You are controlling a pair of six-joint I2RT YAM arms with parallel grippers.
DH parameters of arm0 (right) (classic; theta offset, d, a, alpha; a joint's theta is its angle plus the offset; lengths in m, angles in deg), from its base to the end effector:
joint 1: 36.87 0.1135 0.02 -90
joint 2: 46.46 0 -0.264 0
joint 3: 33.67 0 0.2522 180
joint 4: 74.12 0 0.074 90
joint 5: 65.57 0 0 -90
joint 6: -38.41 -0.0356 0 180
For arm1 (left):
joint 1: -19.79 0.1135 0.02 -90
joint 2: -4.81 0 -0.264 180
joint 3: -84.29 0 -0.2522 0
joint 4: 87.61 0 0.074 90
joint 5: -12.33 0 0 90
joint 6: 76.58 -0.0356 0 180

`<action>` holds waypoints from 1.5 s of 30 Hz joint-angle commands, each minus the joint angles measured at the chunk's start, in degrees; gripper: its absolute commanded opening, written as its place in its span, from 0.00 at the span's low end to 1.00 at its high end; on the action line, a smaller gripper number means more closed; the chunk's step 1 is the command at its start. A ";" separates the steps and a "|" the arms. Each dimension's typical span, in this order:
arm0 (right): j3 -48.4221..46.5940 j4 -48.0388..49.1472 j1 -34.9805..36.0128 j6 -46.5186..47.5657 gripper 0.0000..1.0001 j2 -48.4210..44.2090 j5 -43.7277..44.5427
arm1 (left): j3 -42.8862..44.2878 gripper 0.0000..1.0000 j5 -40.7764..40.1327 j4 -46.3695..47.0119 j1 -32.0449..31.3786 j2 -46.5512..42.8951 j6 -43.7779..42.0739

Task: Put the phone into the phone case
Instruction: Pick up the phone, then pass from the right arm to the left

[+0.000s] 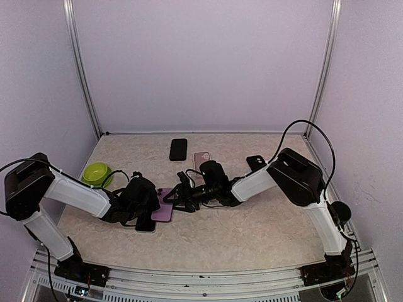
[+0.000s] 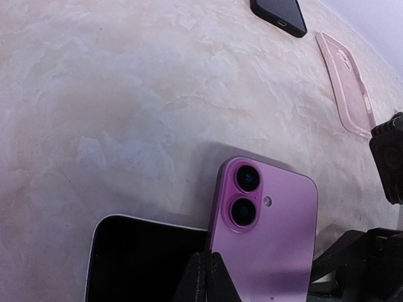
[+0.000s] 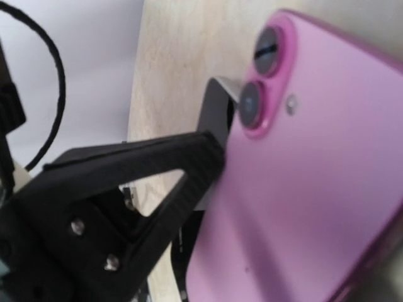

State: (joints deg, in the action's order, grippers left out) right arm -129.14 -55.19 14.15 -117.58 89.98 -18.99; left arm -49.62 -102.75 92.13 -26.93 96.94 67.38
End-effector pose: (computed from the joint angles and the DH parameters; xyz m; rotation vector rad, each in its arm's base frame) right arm 0.2919 0.3996 0.0926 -0.3267 2.4691 1.8828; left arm 0.2018 -0.1922 0.1190 -0.3509 2.2884 -0.3845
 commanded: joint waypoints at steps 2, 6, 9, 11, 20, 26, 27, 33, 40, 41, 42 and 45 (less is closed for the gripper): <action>1.43 3.62 0.65 -1.80 0.58 3.25 -1.89 | -2.06 0.03 5.16 -6.84 -0.99 2.46 -0.78; 1.68 6.53 0.66 -3.30 0.48 4.07 -2.00 | -2.80 0.02 5.52 -6.02 -1.06 1.78 -0.78; 1.65 8.24 0.65 -4.24 0.35 4.74 -2.19 | -3.23 0.02 5.57 -5.77 -1.09 1.34 -0.86; 1.63 8.77 0.63 -4.61 0.25 4.98 -2.12 | -3.41 0.02 5.49 -5.84 -1.09 1.09 -0.67; 1.93 10.08 0.57 -4.80 0.00 4.94 -2.37 | -3.87 0.05 3.87 -7.24 -1.01 -1.99 -0.41; 4.96 11.40 0.16 -3.92 0.00 1.38 -2.64 | -3.71 0.22 2.74 -10.00 -0.64 -8.73 -1.29; 5.73 11.42 -0.01 -3.30 0.00 0.35 -2.52 | -3.77 0.26 2.74 -10.20 -0.65 -9.92 -1.56; 10.70 2.71 -0.79 5.84 0.00 -9.98 2.36 | -5.22 0.48 4.49 -8.27 -0.81 -19.62 -3.37; 16.39 -5.29 -2.38 10.70 0.00 -20.95 6.98 | -6.09 0.61 2.65 -2.88 -3.73 -25.24 -14.84; 16.91 -6.62 -2.68 11.04 0.00 -22.38 7.47 | -6.34 0.62 2.40 -1.89 -4.40 -25.81 -16.91; 17.45 -7.50 -2.99 11.25 0.00 -23.77 7.88 | -6.64 0.64 2.23 -0.58 -4.97 -26.21 -19.12; 19.09 -10.48 -4.09 11.44 0.00 -27.56 8.92 | -8.24 0.66 2.53 3.65 -6.88 -27.99 -24.89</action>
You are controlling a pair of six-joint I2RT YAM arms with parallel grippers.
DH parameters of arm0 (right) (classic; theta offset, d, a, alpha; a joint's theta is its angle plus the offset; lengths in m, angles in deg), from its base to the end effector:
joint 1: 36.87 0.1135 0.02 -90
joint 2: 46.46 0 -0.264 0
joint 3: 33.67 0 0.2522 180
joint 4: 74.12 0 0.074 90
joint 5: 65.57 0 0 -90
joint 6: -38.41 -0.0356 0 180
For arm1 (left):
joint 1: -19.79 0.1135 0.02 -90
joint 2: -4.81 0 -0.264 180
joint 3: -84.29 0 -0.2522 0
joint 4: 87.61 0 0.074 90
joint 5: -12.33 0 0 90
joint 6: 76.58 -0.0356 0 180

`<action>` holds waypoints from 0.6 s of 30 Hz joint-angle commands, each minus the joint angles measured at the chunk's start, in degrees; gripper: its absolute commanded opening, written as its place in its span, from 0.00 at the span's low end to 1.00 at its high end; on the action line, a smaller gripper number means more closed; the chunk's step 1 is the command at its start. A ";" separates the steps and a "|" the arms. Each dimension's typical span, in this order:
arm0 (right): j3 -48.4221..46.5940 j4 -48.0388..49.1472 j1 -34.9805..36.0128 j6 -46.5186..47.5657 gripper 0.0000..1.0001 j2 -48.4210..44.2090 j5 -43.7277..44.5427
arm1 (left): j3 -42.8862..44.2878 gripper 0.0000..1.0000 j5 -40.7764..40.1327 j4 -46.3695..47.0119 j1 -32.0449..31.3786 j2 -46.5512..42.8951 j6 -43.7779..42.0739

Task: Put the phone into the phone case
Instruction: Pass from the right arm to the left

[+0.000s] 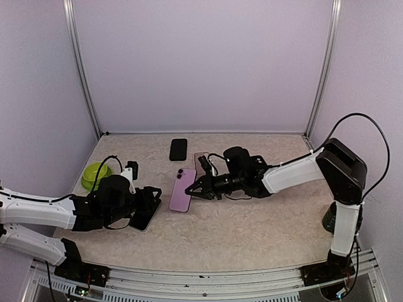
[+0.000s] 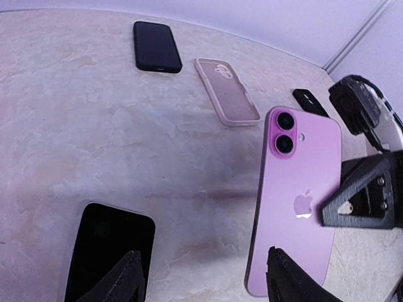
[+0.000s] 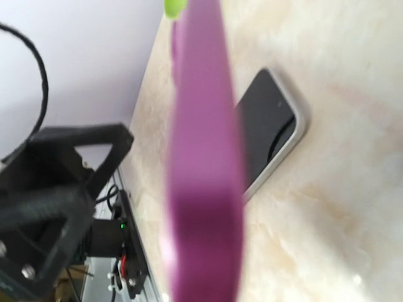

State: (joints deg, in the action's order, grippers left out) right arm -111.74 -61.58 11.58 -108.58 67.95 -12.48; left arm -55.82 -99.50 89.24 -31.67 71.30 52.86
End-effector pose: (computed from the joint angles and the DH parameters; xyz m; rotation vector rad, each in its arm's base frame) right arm 0.2666 0.3330 0.1631 -0.3342 2.3767 1.6905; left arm 0.1556 -0.1741 0.1895 -0.0137 2.1012 -0.5810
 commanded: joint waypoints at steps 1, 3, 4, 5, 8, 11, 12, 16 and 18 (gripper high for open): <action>1.85 -5.25 -1.74 3.06 0.00 -6.70 2.84 | -2.35 0.66 -0.76 7.70 -2.57 -2.91 -11.59; 1.29 -9.25 -1.79 6.03 0.00 -9.17 5.41 | -2.28 0.67 -0.84 8.39 -2.75 -3.49 -11.73; 0.87 -11.74 -1.71 7.98 0.00 -10.15 7.26 | -2.21 0.67 -0.82 8.58 -2.76 -3.49 -11.34; 0.65 -13.90 -1.63 9.76 0.00 -11.14 9.16 | -2.02 0.67 -0.47 9.20 -2.72 -3.49 -10.87; 0.90 -18.26 -0.75 17.23 0.00 -14.26 15.48 | -0.24 0.68 -0.06 9.10 -2.77 -2.24 -8.42; 0.86 -22.70 0.77 24.18 0.00 -16.89 23.07 | 2.66 0.70 -0.40 8.25 -2.77 0.01 -5.75; 1.17 -23.81 1.18 26.08 0.00 -17.71 25.39 | 3.83 0.72 -0.09 8.02 -2.74 0.56 -4.91; 3.76 -25.34 2.44 31.25 0.00 -21.21 34.59 | 9.63 0.74 1.37 4.76 -2.76 3.55 0.24; 5.37 -25.19 2.91 33.20 0.00 -22.92 38.40 | 12.99 0.75 1.98 2.34 -2.77 4.80 3.77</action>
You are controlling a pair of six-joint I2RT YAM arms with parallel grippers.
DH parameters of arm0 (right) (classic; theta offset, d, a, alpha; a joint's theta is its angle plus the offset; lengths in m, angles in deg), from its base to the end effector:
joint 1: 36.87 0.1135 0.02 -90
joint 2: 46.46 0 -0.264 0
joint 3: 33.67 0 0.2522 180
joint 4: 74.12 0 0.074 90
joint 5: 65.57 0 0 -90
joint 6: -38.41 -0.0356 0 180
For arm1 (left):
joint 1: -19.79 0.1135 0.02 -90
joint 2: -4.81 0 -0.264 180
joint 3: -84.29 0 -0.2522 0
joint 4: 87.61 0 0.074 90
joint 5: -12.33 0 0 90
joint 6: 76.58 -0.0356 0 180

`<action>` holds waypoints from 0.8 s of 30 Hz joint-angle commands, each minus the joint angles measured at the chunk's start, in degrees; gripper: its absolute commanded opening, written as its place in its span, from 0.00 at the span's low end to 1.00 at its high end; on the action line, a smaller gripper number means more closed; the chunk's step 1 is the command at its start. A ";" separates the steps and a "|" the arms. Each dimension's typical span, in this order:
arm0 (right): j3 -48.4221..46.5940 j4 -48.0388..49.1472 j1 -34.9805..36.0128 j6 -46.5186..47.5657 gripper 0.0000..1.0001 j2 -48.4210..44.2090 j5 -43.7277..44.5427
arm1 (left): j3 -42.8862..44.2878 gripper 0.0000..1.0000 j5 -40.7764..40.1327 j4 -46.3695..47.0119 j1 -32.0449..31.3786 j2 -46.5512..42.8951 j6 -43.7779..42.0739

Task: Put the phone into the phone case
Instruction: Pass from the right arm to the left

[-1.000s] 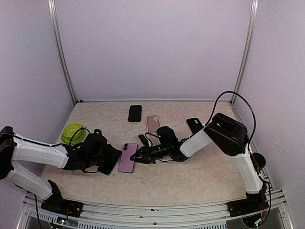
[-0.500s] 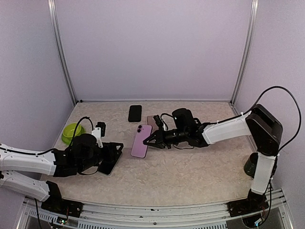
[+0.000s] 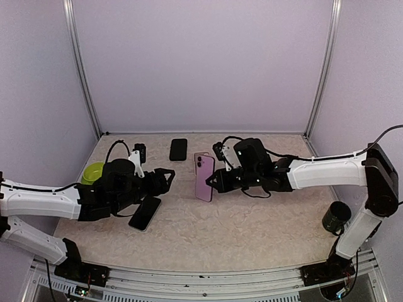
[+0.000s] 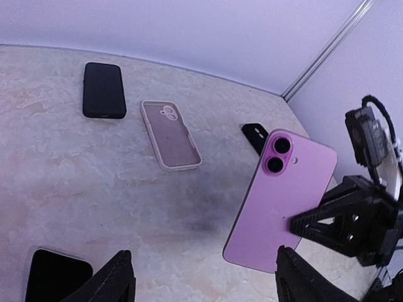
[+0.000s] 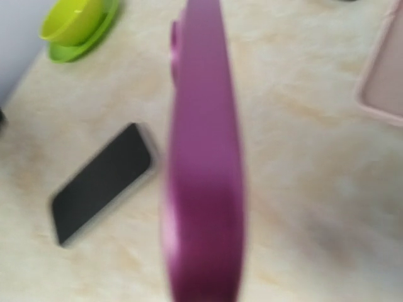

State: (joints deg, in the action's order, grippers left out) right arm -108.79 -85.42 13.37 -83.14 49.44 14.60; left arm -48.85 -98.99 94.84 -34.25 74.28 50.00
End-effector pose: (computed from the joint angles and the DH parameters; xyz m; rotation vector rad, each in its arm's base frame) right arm 0.2354 0.2924 0.2287 -0.4807 2.2480 0.9812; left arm 0.1636 -0.2035 0.2268 0.0426 1.9621 -0.7082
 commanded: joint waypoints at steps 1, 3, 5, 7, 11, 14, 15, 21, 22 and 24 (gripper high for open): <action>3.18 -1.13 1.20 8.57 0.00 -5.46 13.75 | 7.17 0.76 1.83 -4.07 -0.19 2.27 7.99; 4.49 -0.53 1.75 10.54 0.00 -6.98 16.81 | 9.04 0.81 3.01 -4.62 -0.18 3.33 10.48; 5.63 -0.15 3.40 13.91 0.00 -8.11 21.44 | 10.98 0.83 4.12 -5.62 -0.14 4.30 13.19; 6.38 0.65 5.86 18.27 0.00 -8.65 27.72 | 13.24 0.84 5.34 -6.89 -0.08 5.20 15.68; 7.88 5.40 11.53 27.92 0.00 -7.97 42.56 | 18.04 0.84 9.10 -9.01 -0.08 7.76 19.74; 8.65 9.43 14.41 34.86 0.00 -6.64 50.93 | 20.86 0.84 12.53 -9.55 0.11 10.15 21.75; 9.03 11.10 15.11 36.97 0.00 -6.30 53.00 | 21.55 0.84 13.66 -9.67 0.30 11.04 22.23; 13.43 30.06 19.87 57.02 0.00 -3.33 65.68 | 21.13 0.82 20.86 -7.53 2.27 13.20 25.39; 14.48 33.93 20.60 61.22 0.00 -2.36 67.35 | 20.68 0.82 22.43 -6.94 2.56 13.31 25.68; 15.73 41.80 21.37 69.08 0.00 -0.04 69.74 | 19.91 0.82 24.07 -5.81 2.97 13.09 26.11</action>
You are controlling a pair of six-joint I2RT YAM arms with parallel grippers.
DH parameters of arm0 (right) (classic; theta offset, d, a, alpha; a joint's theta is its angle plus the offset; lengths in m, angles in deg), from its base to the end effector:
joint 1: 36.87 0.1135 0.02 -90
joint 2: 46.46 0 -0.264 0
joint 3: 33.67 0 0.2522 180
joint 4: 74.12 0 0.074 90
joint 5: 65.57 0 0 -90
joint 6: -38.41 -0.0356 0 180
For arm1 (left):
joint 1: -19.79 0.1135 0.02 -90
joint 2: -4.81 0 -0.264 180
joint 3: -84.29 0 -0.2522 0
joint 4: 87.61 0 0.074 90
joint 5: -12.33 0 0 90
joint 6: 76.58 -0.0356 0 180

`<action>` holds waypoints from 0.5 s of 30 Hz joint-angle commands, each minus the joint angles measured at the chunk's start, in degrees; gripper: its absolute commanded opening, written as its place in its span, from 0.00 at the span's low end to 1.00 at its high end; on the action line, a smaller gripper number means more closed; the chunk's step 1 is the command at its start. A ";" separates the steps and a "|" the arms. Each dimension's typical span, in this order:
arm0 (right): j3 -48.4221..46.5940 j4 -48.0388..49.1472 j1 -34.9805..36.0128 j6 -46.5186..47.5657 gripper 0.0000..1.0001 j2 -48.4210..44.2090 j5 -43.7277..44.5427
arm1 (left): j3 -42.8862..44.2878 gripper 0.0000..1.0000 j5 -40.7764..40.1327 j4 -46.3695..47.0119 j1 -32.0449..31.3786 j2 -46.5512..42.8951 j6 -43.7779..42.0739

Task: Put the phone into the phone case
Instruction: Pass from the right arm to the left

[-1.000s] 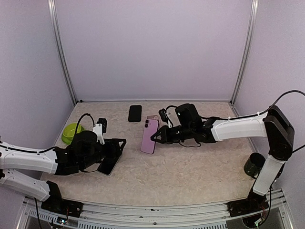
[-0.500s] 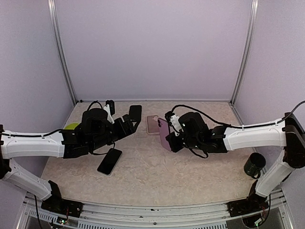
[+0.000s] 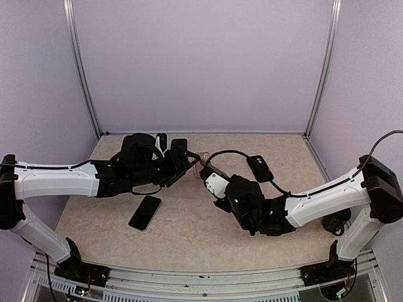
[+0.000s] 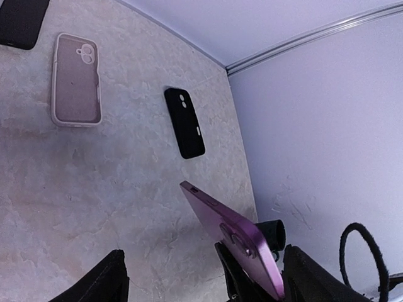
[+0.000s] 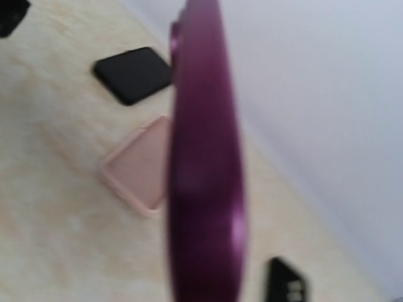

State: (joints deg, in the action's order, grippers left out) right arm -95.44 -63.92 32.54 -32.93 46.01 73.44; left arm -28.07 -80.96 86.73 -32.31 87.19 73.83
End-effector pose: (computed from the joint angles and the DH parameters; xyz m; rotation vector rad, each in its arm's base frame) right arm 0.1445 0.3083 0.2144 -0.8059 1.6173 -0.1974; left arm 0.2053 -0.2604 0.2728 -0.1977 2.1313 -1.2026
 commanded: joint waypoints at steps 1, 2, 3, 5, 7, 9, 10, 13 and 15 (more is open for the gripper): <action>3.25 24.43 2.48 23.52 0.00 4.79 11.79 | -1.15 0.82 6.24 2.55 1.10 0.08 2.40; 4.14 30.16 2.83 28.08 0.00 6.26 12.71 | -1.34 0.82 6.44 2.76 1.31 -0.19 2.36; 4.97 35.68 3.18 33.44 0.00 7.91 13.41 | -1.53 0.82 6.83 2.92 1.56 -0.35 2.47; 6.44 50.39 3.72 44.22 0.00 11.40 14.52 | -2.08 0.82 7.76 3.67 2.17 -0.59 2.78; 6.44 64.10 3.96 54.65 0.00 15.25 15.45 | -2.81 0.81 9.13 5.35 2.58 -0.86 3.21; 5.58 77.73 4.38 64.76 0.00 19.35 15.58 | -3.08 0.81 10.85 6.28 2.70 -0.83 3.20; 4.91 80.57 4.62 68.45 0.00 21.20 15.45 | -2.94 0.80 11.67 6.31 2.72 -0.55 3.12; 3.31 80.89 5.05 70.97 0.00 24.01 15.27 | -2.89 0.79 13.58 6.43 2.67 0.36 2.76; 2.74 80.94 5.36 70.68 0.00 24.42 15.23 | -3.14 0.78 14.29 6.57 2.61 0.78 2.58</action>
State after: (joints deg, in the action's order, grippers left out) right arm -90.24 -4.75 36.73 28.20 69.48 87.28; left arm -30.51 -70.21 90.93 -29.77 87.28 76.60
